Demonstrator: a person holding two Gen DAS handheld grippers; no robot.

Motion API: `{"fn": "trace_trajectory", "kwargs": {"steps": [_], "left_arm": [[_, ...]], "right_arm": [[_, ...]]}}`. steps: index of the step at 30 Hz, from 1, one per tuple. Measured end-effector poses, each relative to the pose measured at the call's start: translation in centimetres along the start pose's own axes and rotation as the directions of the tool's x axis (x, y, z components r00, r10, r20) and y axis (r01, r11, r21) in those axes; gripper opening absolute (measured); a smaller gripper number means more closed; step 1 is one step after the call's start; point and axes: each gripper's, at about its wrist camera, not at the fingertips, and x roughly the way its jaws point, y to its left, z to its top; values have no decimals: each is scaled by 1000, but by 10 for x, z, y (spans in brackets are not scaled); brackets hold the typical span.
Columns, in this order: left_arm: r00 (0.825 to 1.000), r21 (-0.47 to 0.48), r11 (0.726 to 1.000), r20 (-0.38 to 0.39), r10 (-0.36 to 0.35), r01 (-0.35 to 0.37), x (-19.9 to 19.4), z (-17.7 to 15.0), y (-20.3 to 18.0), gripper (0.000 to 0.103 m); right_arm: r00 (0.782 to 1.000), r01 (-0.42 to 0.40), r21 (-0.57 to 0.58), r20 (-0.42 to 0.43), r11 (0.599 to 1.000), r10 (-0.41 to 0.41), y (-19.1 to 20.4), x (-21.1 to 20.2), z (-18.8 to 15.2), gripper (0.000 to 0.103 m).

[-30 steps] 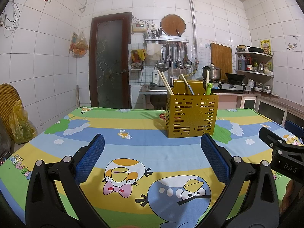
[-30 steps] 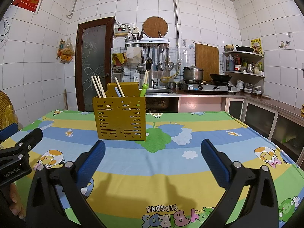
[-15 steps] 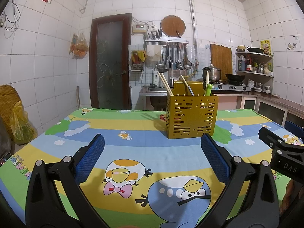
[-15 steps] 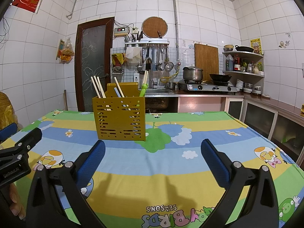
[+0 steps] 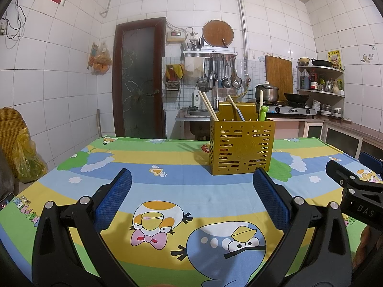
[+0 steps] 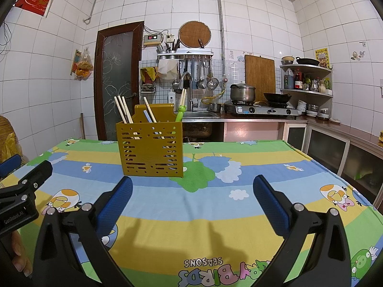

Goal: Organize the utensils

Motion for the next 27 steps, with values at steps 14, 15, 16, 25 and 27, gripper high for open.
{"fn": "trace_trajectory", "kwargs": {"steps": [14,15,16,25,27], "left_arm": [[1000,0,1000,5,3,-3,0,2,0,98],[1000,-1,1000,6,3,-3,0,2,0,98],[1000,1,1000,6,2,-2,0,1,0,98],[1000,8,1000,13,5,-5,-1,6,0,98],[1000,9,1000,14,5,-5,0,7,0,98]], "right_arm": [[1000,0,0,0,1000,0,1,1,-1,98],[1000,0,0,-1,1000,0,1,0,-1,98],[1000,1,1,0,1000,-1,1,0,-1,98],[1000,0,0,0,1000,0,1,0,-1,98],[1000,-1,1,-1,1000,1,-1,0,0,98]]}}
